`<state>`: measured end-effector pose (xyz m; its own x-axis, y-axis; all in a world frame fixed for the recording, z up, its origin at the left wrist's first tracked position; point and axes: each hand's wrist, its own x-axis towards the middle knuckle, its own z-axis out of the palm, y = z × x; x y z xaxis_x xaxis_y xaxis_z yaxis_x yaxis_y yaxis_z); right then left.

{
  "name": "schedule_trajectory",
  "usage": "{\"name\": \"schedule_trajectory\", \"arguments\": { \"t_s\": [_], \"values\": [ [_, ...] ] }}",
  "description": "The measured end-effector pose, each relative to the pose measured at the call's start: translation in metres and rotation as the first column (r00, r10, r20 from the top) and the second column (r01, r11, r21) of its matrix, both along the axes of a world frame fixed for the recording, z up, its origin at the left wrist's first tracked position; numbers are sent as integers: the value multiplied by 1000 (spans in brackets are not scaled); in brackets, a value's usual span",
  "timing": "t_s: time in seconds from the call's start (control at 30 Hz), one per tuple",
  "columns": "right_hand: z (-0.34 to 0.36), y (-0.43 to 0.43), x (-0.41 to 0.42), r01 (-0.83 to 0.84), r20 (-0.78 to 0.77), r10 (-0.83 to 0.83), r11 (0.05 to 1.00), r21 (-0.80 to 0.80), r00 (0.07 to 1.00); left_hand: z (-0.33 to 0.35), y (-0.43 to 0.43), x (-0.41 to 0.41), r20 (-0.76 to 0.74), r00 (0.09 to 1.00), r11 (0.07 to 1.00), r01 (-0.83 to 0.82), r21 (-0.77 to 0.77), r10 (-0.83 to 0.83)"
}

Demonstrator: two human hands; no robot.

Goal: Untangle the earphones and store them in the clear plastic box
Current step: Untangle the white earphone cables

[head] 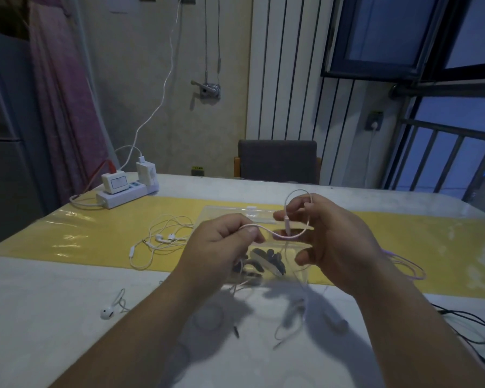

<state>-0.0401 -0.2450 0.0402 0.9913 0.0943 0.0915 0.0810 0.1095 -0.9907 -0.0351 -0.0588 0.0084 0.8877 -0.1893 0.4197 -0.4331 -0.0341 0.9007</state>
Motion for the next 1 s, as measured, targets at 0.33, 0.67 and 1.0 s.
{"name": "schedule_trajectory", "arguments": {
  "t_s": [0.33, 0.67, 1.0],
  "values": [
    [5, -11, -5, -124, -23, 124, 938, -322, 992, 13, 15, 4, -142, 989, 885, -31, -464, -40],
    [5, 2, -9, 50, 138, 13, 896, -442, 990, 15, 16, 2, -171, 984, 949, 0, -316, -57],
    [-2, 14, -7, 92, 200, 4, 879, -468, 980, 12, 13, 5, -116, 992, 945, -91, -315, 56]
  ]
}}
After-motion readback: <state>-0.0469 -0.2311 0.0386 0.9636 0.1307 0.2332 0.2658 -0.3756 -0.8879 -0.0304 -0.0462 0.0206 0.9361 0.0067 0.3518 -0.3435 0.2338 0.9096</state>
